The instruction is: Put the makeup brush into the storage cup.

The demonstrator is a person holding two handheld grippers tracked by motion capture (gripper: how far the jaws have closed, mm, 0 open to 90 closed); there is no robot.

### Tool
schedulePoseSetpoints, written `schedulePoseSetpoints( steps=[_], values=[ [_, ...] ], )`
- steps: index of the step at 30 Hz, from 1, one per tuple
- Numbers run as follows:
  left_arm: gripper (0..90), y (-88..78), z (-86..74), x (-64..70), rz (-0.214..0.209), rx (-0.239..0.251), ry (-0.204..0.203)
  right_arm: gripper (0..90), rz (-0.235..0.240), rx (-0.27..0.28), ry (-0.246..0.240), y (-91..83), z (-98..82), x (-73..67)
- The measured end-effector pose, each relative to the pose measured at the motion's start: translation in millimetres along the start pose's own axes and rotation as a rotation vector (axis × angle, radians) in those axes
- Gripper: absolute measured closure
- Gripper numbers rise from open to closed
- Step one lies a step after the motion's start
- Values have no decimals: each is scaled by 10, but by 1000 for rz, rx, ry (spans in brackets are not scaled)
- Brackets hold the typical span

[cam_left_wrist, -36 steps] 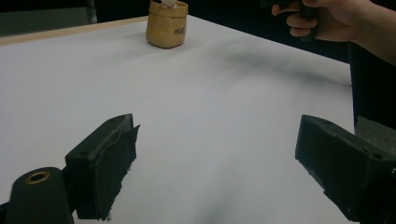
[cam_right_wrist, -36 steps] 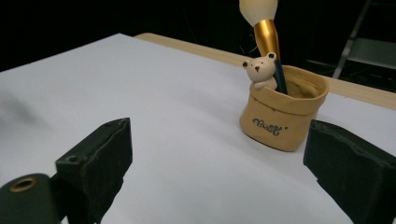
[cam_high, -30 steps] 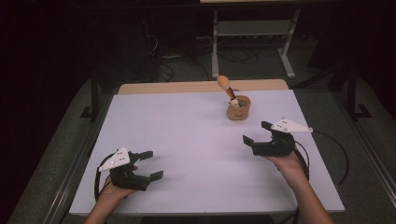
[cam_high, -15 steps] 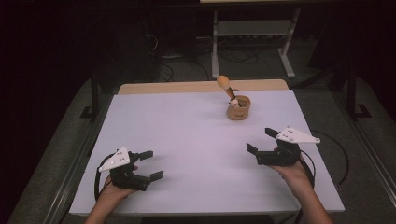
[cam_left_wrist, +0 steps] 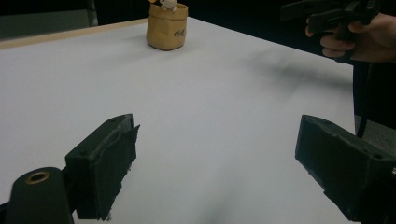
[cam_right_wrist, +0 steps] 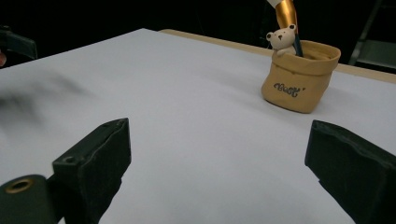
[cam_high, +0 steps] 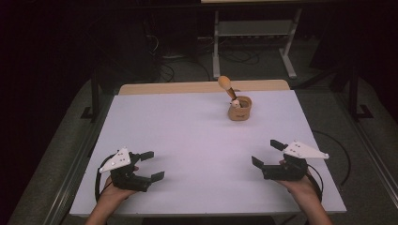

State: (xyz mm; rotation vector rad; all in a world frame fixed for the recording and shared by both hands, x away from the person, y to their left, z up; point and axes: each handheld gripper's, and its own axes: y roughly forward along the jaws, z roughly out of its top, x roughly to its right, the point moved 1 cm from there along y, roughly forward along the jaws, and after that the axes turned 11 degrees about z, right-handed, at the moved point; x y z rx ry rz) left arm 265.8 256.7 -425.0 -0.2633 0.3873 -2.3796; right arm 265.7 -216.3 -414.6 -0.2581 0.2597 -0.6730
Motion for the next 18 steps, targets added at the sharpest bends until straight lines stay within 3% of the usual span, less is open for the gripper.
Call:
schedulePoseSetpoints(
  steps=[10, 18],
  values=[
    [121, -2, -3, -2, 1, -5, 4, 58, -1, -25, 15, -81, -182, -57],
    [121, 6, -4, 2, 2, -6, -1, 50, 10, -78, 27, -43, -255, -20]
  ],
)
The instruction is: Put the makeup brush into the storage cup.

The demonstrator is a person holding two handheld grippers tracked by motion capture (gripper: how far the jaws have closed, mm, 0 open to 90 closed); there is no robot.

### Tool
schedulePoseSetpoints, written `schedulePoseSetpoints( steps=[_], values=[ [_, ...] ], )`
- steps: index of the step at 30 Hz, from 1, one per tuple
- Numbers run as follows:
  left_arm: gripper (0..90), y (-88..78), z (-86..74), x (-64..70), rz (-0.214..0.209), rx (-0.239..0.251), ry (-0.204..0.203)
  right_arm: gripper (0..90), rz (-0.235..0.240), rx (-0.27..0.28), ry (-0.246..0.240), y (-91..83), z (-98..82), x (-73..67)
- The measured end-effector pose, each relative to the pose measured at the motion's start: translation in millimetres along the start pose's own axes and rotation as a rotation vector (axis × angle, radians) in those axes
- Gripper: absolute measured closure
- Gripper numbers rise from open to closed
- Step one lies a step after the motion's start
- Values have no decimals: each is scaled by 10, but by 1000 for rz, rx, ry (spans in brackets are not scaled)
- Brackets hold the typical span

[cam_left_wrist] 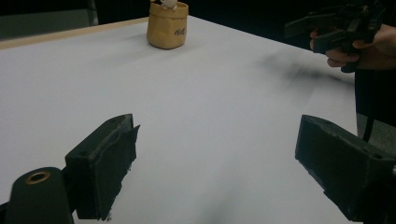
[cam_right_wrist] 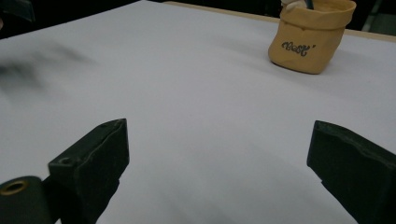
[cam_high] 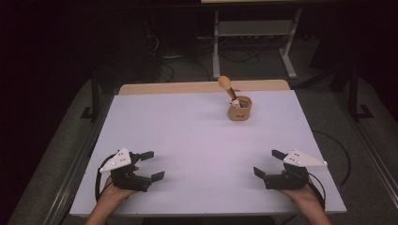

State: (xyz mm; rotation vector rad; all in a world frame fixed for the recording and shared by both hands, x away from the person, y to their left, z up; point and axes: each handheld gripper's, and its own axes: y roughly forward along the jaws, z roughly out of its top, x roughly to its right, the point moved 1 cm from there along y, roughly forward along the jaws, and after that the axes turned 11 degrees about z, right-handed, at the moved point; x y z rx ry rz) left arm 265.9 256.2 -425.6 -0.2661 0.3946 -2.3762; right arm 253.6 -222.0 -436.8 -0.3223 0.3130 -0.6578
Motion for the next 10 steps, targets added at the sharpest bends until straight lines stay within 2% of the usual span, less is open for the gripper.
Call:
schedulePoseSetpoints(
  steps=[10],
  values=[
    [121, 3, -3, -9, 4, -6, 6, 47, 1, -7, -18, 16, 3, -14]
  ],
)
